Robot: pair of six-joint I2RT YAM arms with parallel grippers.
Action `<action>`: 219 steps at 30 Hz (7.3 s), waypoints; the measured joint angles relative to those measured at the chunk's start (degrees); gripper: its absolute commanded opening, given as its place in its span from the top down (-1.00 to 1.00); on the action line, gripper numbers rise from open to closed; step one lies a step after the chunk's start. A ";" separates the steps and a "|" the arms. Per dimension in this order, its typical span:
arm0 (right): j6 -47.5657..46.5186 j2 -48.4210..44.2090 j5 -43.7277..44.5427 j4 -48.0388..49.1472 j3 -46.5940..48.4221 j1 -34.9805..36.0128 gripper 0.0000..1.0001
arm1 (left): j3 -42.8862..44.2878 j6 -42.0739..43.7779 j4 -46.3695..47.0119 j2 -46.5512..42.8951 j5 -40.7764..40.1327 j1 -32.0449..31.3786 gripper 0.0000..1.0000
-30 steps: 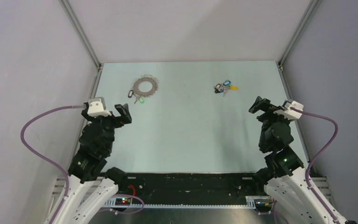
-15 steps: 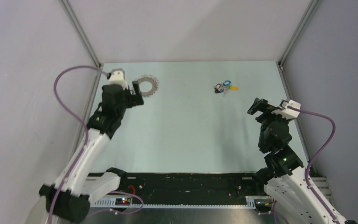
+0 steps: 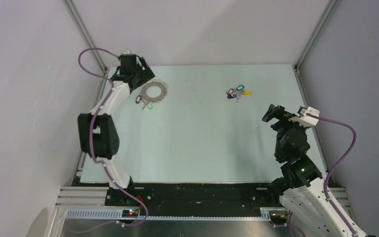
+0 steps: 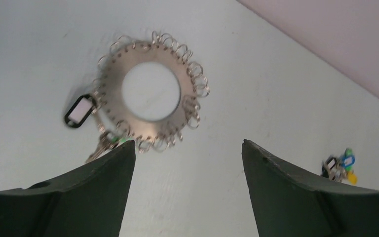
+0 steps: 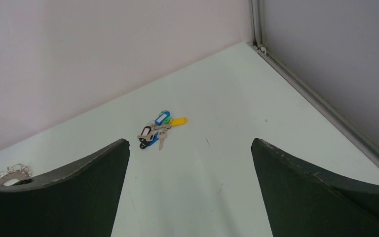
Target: Remove the keys from the keyring
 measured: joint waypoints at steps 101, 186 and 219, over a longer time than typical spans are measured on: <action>0.11 -0.07 -32.13 -1.46 -1.29 -3.48 -0.74 | -19.74 15.82 -4.15 -22.01 0.22 -47.45 1.00; -48.83 42.38 -40.41 39.58 19.15 26.16 1.00 | -26.36 -1.97 17.07 -57.18 2.10 -28.81 -0.73; -30.93 29.53 -81.05 36.44 22.12 11.74 1.00 | -44.09 19.34 50.58 -46.60 18.05 -38.01 -0.40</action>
